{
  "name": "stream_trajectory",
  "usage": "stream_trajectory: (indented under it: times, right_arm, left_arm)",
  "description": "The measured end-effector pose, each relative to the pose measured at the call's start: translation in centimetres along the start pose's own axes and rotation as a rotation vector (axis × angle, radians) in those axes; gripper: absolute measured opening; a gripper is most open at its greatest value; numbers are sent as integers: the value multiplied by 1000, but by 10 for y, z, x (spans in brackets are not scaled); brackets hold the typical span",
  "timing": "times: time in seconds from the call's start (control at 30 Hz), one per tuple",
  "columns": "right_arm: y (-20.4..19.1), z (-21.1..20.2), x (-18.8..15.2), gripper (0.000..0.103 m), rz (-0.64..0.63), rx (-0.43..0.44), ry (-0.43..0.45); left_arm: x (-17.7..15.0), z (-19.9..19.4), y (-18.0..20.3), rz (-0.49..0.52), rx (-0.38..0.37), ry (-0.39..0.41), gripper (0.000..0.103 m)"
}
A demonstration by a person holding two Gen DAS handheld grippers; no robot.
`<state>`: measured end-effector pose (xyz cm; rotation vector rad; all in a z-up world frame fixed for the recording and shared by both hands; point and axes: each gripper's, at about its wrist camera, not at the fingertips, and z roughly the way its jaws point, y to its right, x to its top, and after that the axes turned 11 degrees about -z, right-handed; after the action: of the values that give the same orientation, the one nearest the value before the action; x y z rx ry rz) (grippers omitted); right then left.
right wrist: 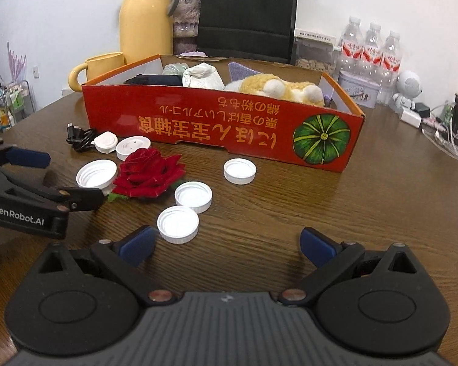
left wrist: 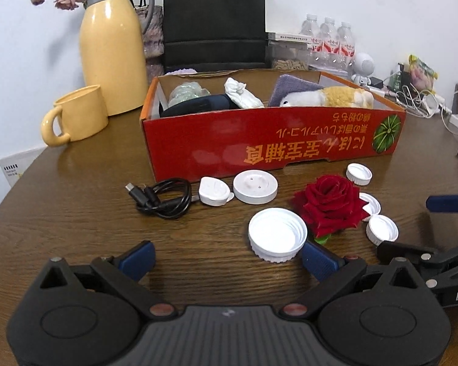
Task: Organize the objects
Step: 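Grasp the large white lid with the left gripper while the right grasps a white cap, then carry the white lid and white cap into the box and open both grippers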
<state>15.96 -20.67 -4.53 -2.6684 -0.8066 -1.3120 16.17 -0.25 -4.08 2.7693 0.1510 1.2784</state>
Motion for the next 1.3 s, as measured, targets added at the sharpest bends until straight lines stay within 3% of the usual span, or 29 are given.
stream_trajectory:
  times: [0.2,0.3,0.43,0.5,0.53,0.57,0.6,0.63,0.67,0.83,1.03,1.3]
  right_arm:
    - [2,2,0,103,26,10,-6]
    - [1,3,1,103,24,12,-6]
    - [-3,3,3,101,9,28,0]
    - [-6,1,4,92,1,39,15]
    - [-8,0,4,82,-5,46,24]
    - [-10,-2,5,75,-11,55,37]
    - [-12,-4,5,60,-21,63,48]
    - [-14,-6,5,38,-28,72,59]
    - [-16,-8,5,29,-32,79,67]
    - [-19,-11,6,29,-21,79,86]
    - [-16,-19,5,29,3,58,144]
    - [-5,-29,24,29,38,39,230]
  left_arm:
    - [3,3,-1,-16,1,2,103]
    - [3,2,-1,-24,-8,15,96]
    - [3,-1,1,-27,-46,41,75]
    - [3,-4,-1,-46,-96,51,52]
    - [3,-5,-2,-56,-119,52,39]
    - [3,-5,-3,-63,-137,50,39]
    - [3,-5,-3,-65,-149,50,39]
    - [3,-6,-3,-67,-158,49,38]
    - [3,-6,-3,-66,-162,48,38]
    - [1,-9,-1,-66,-163,60,38]
    - [1,-21,2,-53,-138,130,38]
    - [23,-36,9,-58,-130,204,38]
